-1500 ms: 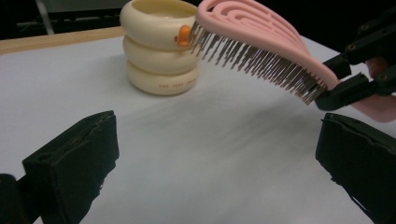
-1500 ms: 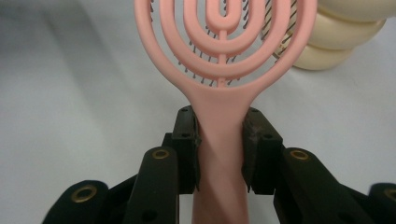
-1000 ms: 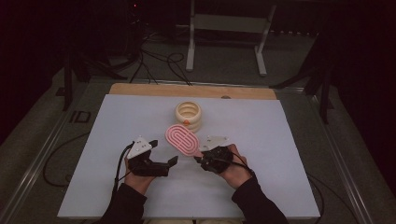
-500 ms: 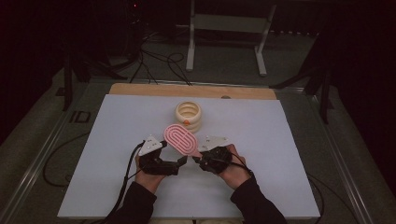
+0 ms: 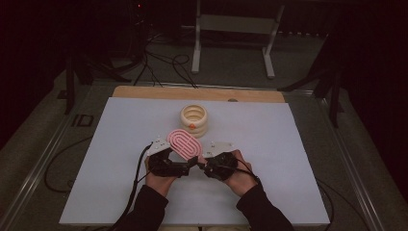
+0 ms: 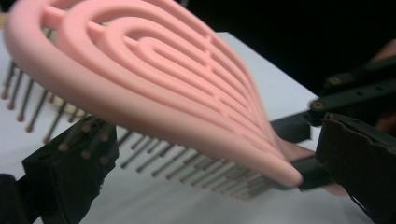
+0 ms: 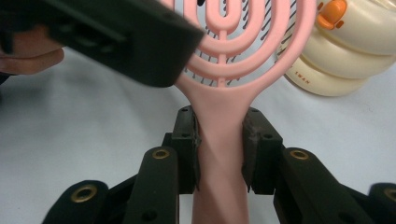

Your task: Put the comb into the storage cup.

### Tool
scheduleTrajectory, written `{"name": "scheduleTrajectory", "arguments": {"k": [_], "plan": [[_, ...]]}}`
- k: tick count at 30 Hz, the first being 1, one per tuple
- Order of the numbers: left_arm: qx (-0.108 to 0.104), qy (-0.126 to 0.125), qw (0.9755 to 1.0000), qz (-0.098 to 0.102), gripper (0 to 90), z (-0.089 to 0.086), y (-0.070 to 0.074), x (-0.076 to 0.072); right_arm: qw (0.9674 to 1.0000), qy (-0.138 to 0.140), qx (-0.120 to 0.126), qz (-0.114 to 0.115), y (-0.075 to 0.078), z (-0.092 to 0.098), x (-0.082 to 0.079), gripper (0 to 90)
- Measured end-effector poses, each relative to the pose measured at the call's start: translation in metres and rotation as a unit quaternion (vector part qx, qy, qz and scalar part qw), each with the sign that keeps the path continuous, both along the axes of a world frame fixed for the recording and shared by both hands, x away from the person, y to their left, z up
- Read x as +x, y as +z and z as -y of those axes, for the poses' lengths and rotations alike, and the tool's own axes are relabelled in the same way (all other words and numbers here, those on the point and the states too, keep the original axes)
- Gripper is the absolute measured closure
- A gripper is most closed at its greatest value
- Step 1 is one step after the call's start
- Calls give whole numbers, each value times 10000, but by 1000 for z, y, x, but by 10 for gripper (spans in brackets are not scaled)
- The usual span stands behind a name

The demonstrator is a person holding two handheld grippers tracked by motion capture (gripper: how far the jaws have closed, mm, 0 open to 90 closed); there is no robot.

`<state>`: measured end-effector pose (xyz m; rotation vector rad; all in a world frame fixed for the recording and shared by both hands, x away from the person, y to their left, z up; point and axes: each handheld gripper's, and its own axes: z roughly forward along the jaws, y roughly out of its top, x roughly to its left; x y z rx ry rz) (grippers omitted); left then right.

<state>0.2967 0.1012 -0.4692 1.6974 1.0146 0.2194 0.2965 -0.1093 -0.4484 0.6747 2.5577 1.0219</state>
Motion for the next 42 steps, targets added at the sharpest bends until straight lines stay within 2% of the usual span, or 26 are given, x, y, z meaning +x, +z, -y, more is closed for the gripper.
{"name": "scheduleTrajectory", "arguments": {"k": [2, 3, 6, 7, 8, 9, 14, 15, 16, 20, 21, 22, 23, 25, 26, 28, 31, 32, 35, 40, 42], "plan": [[-131, -16, 9999, -88, 34, 0, 0, 1, 10000, 12, -4, 2, 0, 0, 0, 698], [-131, -16, 9999, -88, 65, 0, 0, 1, 10000, 12, -4, 2, 0, 0, 0, 698], [-131, -16, 9999, -88, 65, 0, 0, 1, 10000, 18, -16, 30, 0, 0, -1, 698], [-306, -49, 9994, -152, 65, 2, 1, 1, 10000, 18, -16, 30, 0, 0, -1, 698], [-306, -49, 9994, -152, 162, 2, 1, 1, 10000, 18, -16, 30, 0, 0, -1, 698], [-318, -8, 9993, -219, 188, 3, 2, 2, 10000, 29, -16, 48, -1, -1, -1, 698], [-450, 126, 9985, -283, 274, 3, 3, 3, 10000, 2, 2, 62, 0, -1, -1, 699], [-450, 126, 9985, -283, 304, 3, 3, 3, 10000, 2, 2, 62, 0, -1, -1, 699], [-532, 105, 9980, -314, 304, 1, 3, 3, 10000, 0, -12, 85, 0, -1, -2, 699], [-745, 112, 9965, -359, 413, -2, 3, 4, 9999, 18, -53, 108, -1, -1, -2, 700], [-745, 112, 9965, -359, 455, -2, 3, 4, 9999, 18, -53, 108, -1, -1, -2, 700], [-745, 112, 9965, -359, 455, -2, 3, 4, 9999, 14, -72, 137, -1, -1, -2, 700], [-1049, 37, 9938, -380, 509, -6, 4, 5, 9999, 45, -81, 125, -2, -1, -2, 700], [-1083, 14, 9934, -382, 534, -6, 4, 5, 9999, 42, -79, 123, -2, -1, -2, 700], [-1166, -59, 9924, -384, 548, -5, 4, 5, 9999, 17, -82, 122, -2, -1, -2, 700], [-1166, -59, 9924, -384, 560, -5, 4, 5, 9999, 15, -86, 119, -3, -2, -2, 700], [-1333, -192, 9900, -419, 601, -4, 5, 5, 9998, 20, -159, 143, -3, -2, -2, 700], [-1333, -192, 9900, -419, 611, -4, 5, 5, 9998, 20, -159, 143, -3, -2, -2, 700], [-1465, -297, 9878, -429, 635, -3, 8, 4, 9999, -3, -104, 114, -3, -3, -2, 698], [-1490, -310, 9875, -406, 642, -2, 12, 4, 9999, 9, 0, 121, -2, -2, -1, 680], [-1459, -286, 9882, -374, 643, -3, 13, 5, 9999, -20, 41, 108, -2, -1, -1, 627]]}}
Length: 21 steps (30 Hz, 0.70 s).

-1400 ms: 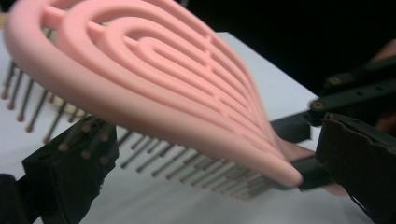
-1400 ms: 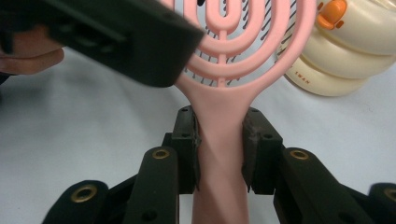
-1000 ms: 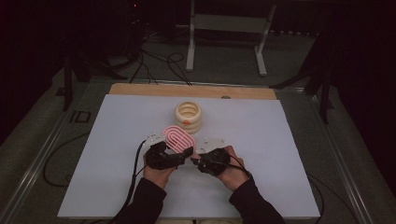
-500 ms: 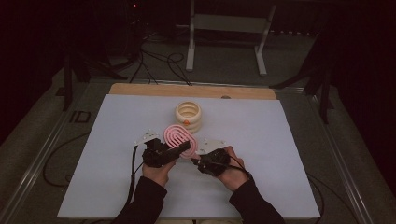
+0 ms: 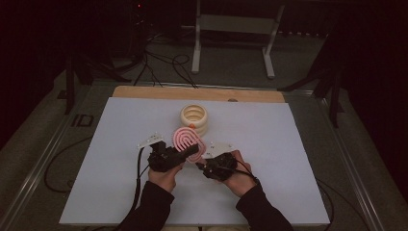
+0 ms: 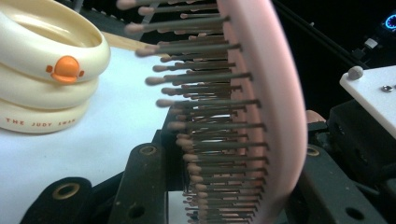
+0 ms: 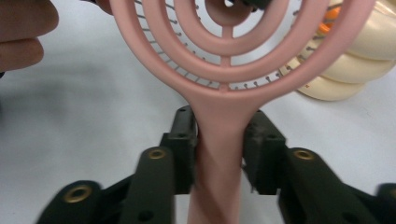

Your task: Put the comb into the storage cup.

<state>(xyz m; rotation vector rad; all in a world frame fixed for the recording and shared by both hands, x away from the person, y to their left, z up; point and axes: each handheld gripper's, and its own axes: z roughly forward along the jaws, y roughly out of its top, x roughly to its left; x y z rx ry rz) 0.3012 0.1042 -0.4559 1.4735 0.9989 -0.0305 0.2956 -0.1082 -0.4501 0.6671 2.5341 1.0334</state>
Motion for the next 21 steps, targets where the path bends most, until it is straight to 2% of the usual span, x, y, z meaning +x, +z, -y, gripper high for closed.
{"name": "scheduleTrajectory", "arguments": {"k": [4, 6, 8, 9, 10, 12, 14, 21], "plan": [[3, 50, 10000, -9, 643, -3, 1, 1, 9999, -24, 128, -87, 0, 4, 2, 544], [19, 87, 10000, -5, 643, -5, 2, 2, 9995, -145, 241, -144, 1, 7, 3, 471], [12, 105, 9999, -4, 644, -6, 2, 2, 9994, -171, 270, -148, 1, 8, 4, 448], [-9, 126, 9999, 4, 643, -8, 2, 3, 9989, -224, 347, -221, 1, 10, 5, 402], [-9, 126, 9999, 4, 644, -8, 2, 3, 9989, -224, 347, -221, 1, 10, 5, 402], [-66, 164, 9998, 9, 643, -9, 3, 3, 9979, -394, 413, -298, 0, 15, 7, 268], [-84, 170, 9998, 15, 643, -11, 3, 4, 9977, -487, 415, -237, 0, 17, 7, 209], [-104, 209, 9997, 36, 643, -15, 4, 5, 9960, -688, 533, -185, 0, 26, 6, 136]]}}
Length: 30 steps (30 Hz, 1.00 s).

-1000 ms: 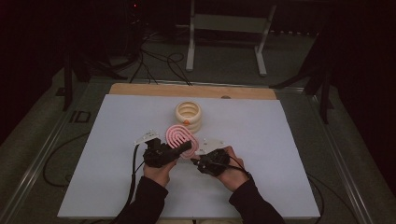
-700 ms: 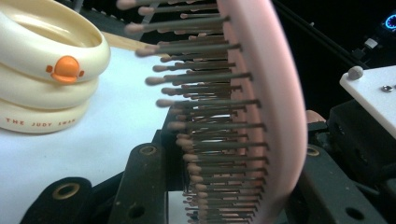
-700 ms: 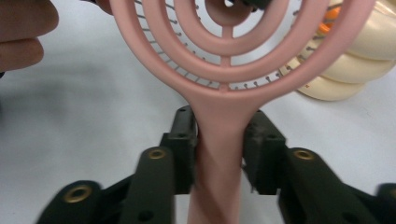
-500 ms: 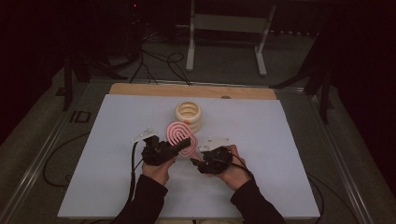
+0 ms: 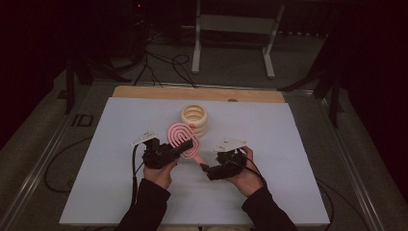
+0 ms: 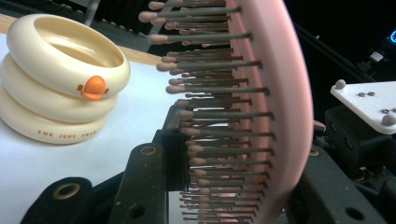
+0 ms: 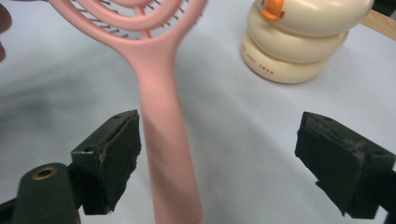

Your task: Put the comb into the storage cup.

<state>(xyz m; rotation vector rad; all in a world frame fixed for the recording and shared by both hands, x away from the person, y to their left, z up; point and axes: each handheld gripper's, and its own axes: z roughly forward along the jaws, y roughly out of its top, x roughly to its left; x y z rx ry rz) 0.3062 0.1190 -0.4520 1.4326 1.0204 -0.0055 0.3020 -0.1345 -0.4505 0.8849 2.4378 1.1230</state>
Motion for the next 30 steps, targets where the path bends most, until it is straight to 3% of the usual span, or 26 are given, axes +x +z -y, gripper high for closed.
{"name": "scheduleTrajectory", "arguments": {"k": [14, 23, 30], "plan": [[18, 135, 9999, 41, 644, -9, 4, 5, 9986, -432, 277, -131, -7, 23, 2, 98], [76, 175, 9998, 82, 644, -14, 7, 7, 9979, -444, 465, 27, -6, 36, -1, 98], [138, 221, 9996, 89, 644, -17, 11, 11, 9950, -664, 737, 120, -16, 61, -5, 99]]}}
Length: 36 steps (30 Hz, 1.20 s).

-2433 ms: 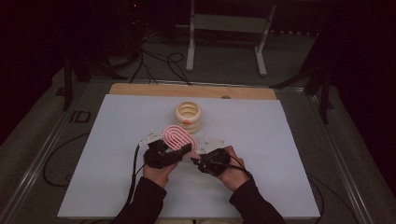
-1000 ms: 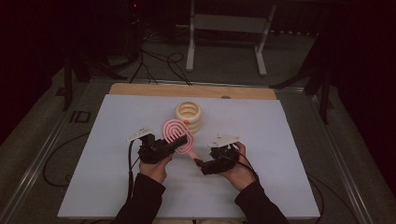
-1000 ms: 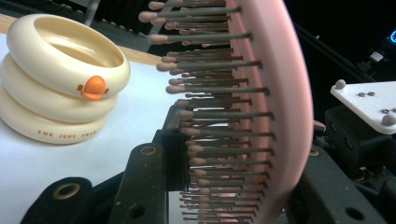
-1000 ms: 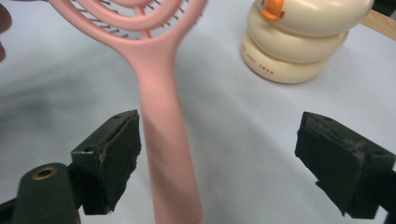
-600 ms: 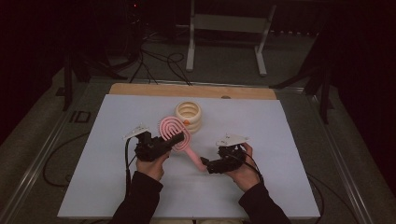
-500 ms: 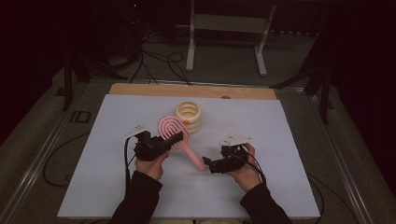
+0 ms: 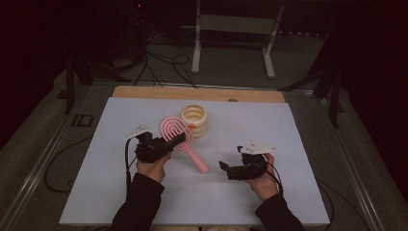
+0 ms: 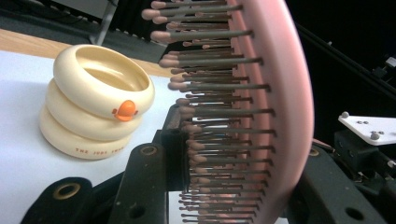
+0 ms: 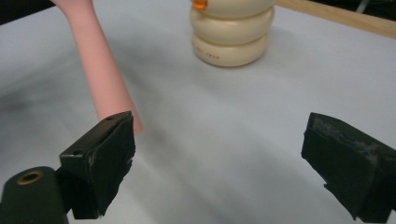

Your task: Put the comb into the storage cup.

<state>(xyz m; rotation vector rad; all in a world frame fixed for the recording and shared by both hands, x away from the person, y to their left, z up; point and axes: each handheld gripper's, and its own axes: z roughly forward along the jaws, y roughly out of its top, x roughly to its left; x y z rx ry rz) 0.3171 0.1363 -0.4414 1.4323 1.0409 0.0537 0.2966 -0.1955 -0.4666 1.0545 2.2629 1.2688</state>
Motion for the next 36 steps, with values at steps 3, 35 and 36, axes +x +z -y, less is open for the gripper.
{"name": "scheduleTrajectory", "arguments": {"k": [3, 35, 36], "plan": [[19, 23, 10000, 6, 644, -3, 2, 1, 9998, -96, 90, 167, -1, 10, -3, 99], [41, 250, 9996, 104, 644, -27, 17, 9, 9900, -853, 625, 932, -17, 81, -39, 101], [49, 255, 9996, 106, 644, -28, 18, 9, 9897, -861, 646, 944, -17, 83, -40, 101]]}}
